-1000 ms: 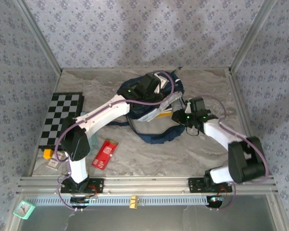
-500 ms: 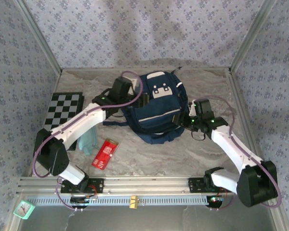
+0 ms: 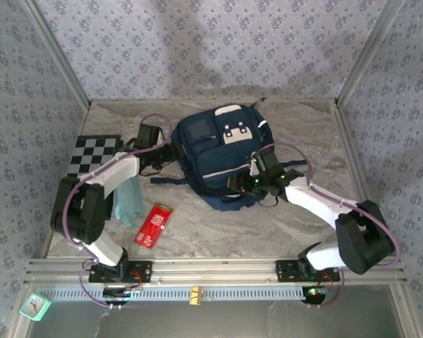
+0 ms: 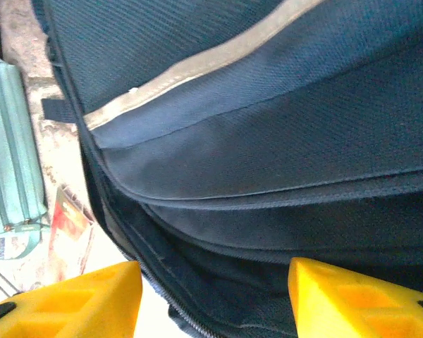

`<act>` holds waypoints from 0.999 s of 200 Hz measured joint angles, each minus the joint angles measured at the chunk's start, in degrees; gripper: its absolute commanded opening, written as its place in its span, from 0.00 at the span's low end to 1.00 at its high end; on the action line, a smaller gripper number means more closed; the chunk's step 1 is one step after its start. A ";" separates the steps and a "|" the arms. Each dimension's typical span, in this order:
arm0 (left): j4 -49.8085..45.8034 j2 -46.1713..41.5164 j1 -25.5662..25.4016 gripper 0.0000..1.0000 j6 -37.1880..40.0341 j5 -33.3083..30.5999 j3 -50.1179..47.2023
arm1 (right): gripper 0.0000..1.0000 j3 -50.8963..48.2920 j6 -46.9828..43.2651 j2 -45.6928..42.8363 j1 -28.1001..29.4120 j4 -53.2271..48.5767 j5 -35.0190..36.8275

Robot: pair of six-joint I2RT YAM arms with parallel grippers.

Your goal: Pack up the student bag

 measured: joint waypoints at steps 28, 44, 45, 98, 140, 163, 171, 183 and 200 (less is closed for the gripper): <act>1.79 6.99 0.42 0.60 -2.49 1.68 2.54 | 0.58 -0.76 0.66 0.57 0.15 1.27 0.66; 2.47 10.43 0.42 0.54 -3.13 2.34 4.76 | 0.58 -1.33 0.87 0.61 0.15 2.10 0.76; 2.51 10.56 0.44 0.54 -3.21 2.34 4.85 | 0.58 -1.36 0.90 0.61 0.15 2.12 0.76; 5.55 15.87 0.87 0.24 -4.81 2.54 9.03 | 0.58 -2.16 2.10 2.40 -0.04 4.50 0.72; 8.55 16.87 1.05 0.00 -6.80 3.21 8.48 | 0.58 -1.46 2.36 4.96 -1.07 5.31 0.02; 10.91 16.59 1.14 0.00 -7.65 3.23 6.40 | 0.58 -0.37 2.21 6.60 -3.19 5.27 -1.18; 11.87 16.17 1.16 0.00 -8.22 3.37 5.31 | 0.58 0.11 1.86 7.06 -4.20 5.11 -1.31; 12.68 14.91 0.98 0.00 -9.18 3.54 3.58 | 0.59 1.36 0.66 7.85 -6.16 4.26 -1.18; 12.74 12.17 -0.15 0.00 -10.88 3.32 1.05 | 0.61 4.28 -1.99 9.29 -9.81 2.78 0.46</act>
